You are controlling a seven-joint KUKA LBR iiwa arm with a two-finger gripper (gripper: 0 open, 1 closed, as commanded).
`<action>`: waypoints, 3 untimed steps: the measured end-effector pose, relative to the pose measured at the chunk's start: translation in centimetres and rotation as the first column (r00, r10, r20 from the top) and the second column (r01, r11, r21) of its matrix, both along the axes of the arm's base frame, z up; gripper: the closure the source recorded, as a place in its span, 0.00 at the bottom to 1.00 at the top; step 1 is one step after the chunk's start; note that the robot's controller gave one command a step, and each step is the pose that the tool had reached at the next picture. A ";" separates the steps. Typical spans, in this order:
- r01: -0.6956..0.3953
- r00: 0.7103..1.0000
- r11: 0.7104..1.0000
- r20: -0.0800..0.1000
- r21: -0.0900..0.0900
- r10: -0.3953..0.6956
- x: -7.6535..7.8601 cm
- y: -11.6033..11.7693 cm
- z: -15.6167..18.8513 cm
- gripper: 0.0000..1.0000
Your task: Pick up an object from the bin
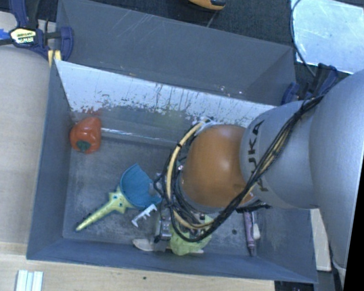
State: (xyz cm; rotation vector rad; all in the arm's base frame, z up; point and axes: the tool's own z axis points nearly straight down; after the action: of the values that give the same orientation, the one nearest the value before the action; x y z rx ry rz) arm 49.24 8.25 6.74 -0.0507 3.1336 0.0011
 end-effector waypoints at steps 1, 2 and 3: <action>-0.004 1.000 1.000 0.003 0.001 0.004 0.1 0.2 0.3 0.00; -0.004 1.000 1.000 0.003 0.001 0.004 0.1 0.2 0.3 0.00; -0.142 0.990 0.990 0.002 -0.002 0.142 1.3 0.8 0.3 0.00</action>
Offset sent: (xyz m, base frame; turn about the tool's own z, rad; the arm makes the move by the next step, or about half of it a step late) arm 0.0000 0.0000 0.0000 0.0000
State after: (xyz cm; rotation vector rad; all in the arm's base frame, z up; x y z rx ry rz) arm 50.52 9.07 7.03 -0.2741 3.1201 -0.0004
